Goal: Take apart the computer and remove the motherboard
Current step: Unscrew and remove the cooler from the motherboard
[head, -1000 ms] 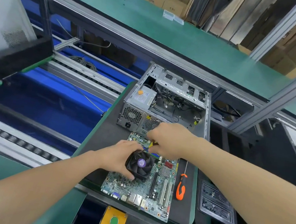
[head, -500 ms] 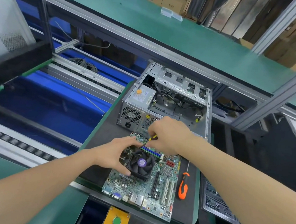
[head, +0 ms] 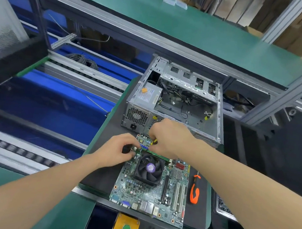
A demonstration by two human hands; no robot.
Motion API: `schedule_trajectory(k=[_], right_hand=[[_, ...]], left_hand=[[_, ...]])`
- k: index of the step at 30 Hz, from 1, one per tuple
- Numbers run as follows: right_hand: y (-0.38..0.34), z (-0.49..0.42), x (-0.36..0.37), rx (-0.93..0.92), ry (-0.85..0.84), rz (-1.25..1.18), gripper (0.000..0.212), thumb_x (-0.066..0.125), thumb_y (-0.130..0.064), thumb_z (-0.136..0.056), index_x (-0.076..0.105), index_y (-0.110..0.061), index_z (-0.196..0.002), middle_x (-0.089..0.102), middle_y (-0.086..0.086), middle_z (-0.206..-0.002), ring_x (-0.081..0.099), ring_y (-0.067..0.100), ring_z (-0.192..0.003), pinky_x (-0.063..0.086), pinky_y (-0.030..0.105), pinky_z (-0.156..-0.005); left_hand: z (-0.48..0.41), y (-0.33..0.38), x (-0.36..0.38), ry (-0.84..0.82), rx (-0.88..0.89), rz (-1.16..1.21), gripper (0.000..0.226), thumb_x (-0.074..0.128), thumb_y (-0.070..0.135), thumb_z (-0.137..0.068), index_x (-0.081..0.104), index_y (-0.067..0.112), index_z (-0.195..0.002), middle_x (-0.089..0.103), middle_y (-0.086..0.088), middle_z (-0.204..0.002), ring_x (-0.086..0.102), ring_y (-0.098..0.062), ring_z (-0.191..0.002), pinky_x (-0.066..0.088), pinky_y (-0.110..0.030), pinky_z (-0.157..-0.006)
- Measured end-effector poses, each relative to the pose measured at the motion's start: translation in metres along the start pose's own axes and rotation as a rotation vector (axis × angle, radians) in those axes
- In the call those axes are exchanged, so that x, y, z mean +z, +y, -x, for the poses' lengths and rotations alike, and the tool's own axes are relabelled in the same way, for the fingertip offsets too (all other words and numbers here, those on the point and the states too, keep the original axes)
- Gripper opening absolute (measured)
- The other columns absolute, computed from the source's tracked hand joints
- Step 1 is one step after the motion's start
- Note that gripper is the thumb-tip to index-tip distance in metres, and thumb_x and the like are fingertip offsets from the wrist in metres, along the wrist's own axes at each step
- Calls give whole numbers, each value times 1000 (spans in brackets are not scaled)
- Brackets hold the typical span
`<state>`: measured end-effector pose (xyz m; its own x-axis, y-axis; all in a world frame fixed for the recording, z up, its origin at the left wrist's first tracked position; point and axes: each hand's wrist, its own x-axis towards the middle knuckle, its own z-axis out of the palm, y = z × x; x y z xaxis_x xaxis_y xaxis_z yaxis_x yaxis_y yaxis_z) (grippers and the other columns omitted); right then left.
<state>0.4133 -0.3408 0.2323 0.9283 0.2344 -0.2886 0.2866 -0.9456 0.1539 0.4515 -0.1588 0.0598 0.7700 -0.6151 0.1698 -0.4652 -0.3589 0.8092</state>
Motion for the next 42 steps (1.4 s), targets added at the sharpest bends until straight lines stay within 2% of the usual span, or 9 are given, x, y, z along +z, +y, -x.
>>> schedule_trajectory(k=[4, 17, 22, 26, 28, 31, 35, 39, 42], right_hand=[[-5, -2, 1, -7, 5, 0, 20, 70, -37, -87, 58, -22, -81, 51, 2, -80, 58, 33, -75, 25, 26, -47], [-7, -8, -1, -68, -39, 11, 35, 75, -32, -87, 47, -23, -69, 45, 0, -73, 55, 32, -72, 26, 27, -47], [-14, -16, -5, -178, -23, 92, 18, 75, -23, -86, 57, -20, -85, 46, -1, -71, 61, 31, -74, 34, 28, -49], [-24, -23, -5, -178, -58, 132, 17, 74, -19, -82, 58, -15, -86, 43, 2, -69, 49, 21, -53, 26, 24, -41], [-26, -26, -10, -183, -97, 125, 27, 69, -15, -79, 43, -13, -71, 41, 3, -67, 44, 18, -51, 28, 24, -40], [-22, -25, -14, -156, -122, 50, 22, 62, -18, -80, 43, -14, -70, 47, 5, -67, 51, 21, -56, 33, 25, -42], [-22, -21, -15, -22, -133, -126, 22, 66, -24, -87, 50, -9, -82, 49, 5, -75, 49, 19, -59, 32, 28, -44], [-28, -28, -28, 167, -217, -180, 25, 64, -13, -86, 49, -11, -66, 52, 4, -65, 48, 18, -53, 36, 25, -44], [-31, -37, -41, 134, -446, 1, 37, 53, -21, -100, 55, -12, -64, 55, -1, -44, 48, 16, -53, 40, 27, -48]], left_hand=[[-2, -2, 4, -35, -8, 43, 36, 76, 1, -81, 73, 19, -113, 66, 7, -117, 63, -10, -107, 51, -36, -94], [-1, -2, -1, -78, -46, 81, 39, 74, 0, -80, 71, 19, -114, 65, 9, -124, 61, -7, -116, 49, -37, -100], [-4, -1, -5, -111, -57, 112, 39, 74, -1, -70, 64, 26, -96, 58, 32, -119, 51, 1, -121, 42, -34, -101], [-13, 16, -2, -160, -108, 418, 55, 79, 23, -74, 60, 40, -123, 63, 26, -125, 56, 0, -122, 43, -23, -103], [-23, 32, 5, -237, -159, 449, 52, 78, 43, -79, 58, 44, -126, 66, 26, -124, 58, 2, -121, 47, -27, -103], [-33, 48, 17, -331, -147, 359, 33, 60, 47, -96, 56, 57, -127, 61, 37, -125, 55, 15, -118, 44, -10, -96], [-23, 36, 40, -336, -226, 676, 31, 43, 16, -110, 74, 13, -108, 74, -11, -116, 65, -18, -116, 45, -25, -107], [-19, 30, 45, -302, -216, 641, 42, 40, 38, -106, 75, 16, -106, 76, 6, -117, 62, -6, -120, 40, -12, -105], [-21, 28, 48, -282, -208, 630, 44, 42, 40, -105, 77, 12, -108, 74, 11, -121, 57, 1, -127, 36, -7, -106]])
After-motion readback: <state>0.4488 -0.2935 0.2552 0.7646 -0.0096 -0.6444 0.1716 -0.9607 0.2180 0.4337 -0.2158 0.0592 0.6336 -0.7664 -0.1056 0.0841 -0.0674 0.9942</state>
